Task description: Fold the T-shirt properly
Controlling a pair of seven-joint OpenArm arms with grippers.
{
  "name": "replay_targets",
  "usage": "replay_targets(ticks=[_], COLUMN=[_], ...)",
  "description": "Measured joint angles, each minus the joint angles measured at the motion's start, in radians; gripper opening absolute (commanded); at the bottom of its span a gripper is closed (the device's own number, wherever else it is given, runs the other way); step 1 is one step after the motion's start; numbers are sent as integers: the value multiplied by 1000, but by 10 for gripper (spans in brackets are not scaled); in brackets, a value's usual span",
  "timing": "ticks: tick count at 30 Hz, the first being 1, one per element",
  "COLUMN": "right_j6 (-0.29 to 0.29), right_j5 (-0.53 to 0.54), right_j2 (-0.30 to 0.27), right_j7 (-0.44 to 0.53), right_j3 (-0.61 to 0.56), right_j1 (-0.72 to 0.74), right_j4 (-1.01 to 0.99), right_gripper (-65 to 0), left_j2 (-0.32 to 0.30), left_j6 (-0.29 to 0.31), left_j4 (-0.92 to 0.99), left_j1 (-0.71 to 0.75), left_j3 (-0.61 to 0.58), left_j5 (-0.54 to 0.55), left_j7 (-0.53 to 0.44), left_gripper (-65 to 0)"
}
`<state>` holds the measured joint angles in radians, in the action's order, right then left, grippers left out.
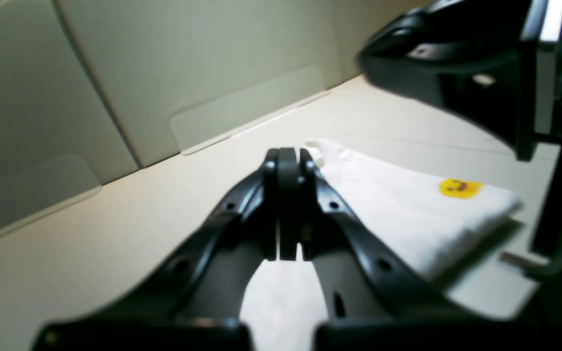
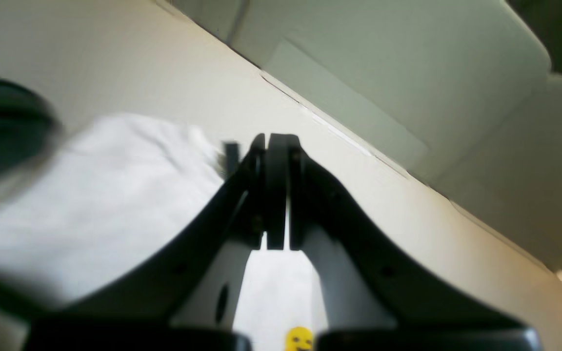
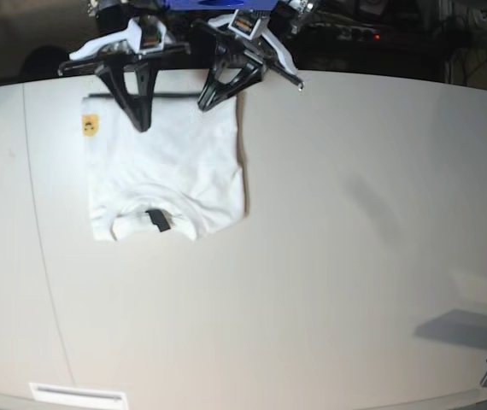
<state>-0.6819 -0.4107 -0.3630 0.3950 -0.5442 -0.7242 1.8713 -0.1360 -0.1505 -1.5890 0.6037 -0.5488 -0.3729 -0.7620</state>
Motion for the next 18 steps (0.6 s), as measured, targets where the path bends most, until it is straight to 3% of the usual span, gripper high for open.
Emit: replay_targets(ticks=[6, 14, 18], right_j6=[-10, 0, 3], right_j5=[10, 11, -10], right_j2=[0, 17, 65], right_j7=[13, 13, 147], right_j3=[53, 56, 83], right_j1=[-111, -140, -146], right_j4=[-8, -218, -334], right_gripper=[-646, -646, -644], left_j2=[5, 30, 21], left_j6=[-30, -46, -40], left_j4=[32, 209, 280], left_j1=[99, 69, 40], left_j3=[141, 149, 145], left_j5=[-82, 89, 155], left_j7=[-71, -199, -257], left_gripper=[-650, -650, -650])
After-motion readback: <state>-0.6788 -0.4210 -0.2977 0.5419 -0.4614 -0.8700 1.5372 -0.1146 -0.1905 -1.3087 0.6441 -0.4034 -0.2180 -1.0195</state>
